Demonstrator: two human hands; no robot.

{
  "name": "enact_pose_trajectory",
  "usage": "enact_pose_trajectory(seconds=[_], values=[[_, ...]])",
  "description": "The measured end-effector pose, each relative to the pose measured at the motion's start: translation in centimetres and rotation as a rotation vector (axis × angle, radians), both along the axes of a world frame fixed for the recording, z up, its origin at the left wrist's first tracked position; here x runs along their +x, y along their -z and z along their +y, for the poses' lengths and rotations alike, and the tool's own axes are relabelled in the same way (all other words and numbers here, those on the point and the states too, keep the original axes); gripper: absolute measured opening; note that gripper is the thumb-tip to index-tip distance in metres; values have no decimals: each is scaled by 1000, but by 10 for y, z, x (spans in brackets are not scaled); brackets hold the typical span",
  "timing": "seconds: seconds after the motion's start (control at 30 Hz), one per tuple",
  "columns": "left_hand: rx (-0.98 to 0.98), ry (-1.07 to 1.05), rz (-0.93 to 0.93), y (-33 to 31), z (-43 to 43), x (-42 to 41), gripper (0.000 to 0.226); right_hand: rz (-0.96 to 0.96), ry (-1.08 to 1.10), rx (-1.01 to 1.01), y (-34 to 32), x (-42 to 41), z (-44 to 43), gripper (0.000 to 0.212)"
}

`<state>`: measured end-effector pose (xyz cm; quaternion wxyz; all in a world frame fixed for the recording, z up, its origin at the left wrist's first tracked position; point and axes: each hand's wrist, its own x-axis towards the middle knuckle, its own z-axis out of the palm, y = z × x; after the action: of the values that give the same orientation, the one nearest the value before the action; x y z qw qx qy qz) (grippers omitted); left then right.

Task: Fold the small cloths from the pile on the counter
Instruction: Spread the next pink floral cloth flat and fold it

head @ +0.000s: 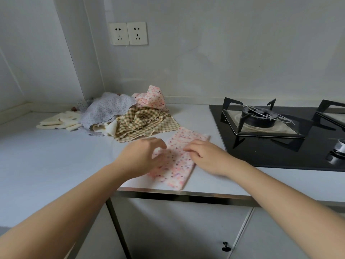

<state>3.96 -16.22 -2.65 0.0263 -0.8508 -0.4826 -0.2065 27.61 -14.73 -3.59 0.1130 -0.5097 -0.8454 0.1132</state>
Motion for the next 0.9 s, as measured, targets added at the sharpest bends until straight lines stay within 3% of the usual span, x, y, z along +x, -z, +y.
enact_pose_trajectory(seconds=[0.1,0.2,0.33,0.43,0.57,0.7,0.8,0.9], values=[[-302,55,232,10,-2,8,66,-83,-10,-48,0,4,11,47],[-419,-60,292,20,-7,22,69,-15,17,33,5,7,14,49],[-436,-136,311,20,-12,38,72,80,-8,13,17,6,12,44],[-399,-142,240,23,-12,37,67,170,-1,73,15,9,12,47],[-245,-160,113,20,-12,38,46,188,-50,84,15,15,-1,66],[-142,-213,61,12,-10,37,44,236,-78,146,13,21,-5,64],[-200,-209,-49,10,-9,34,40,211,-147,187,11,8,0,61],[-340,-189,-249,10,-6,27,56,220,-178,178,13,-4,2,46]])
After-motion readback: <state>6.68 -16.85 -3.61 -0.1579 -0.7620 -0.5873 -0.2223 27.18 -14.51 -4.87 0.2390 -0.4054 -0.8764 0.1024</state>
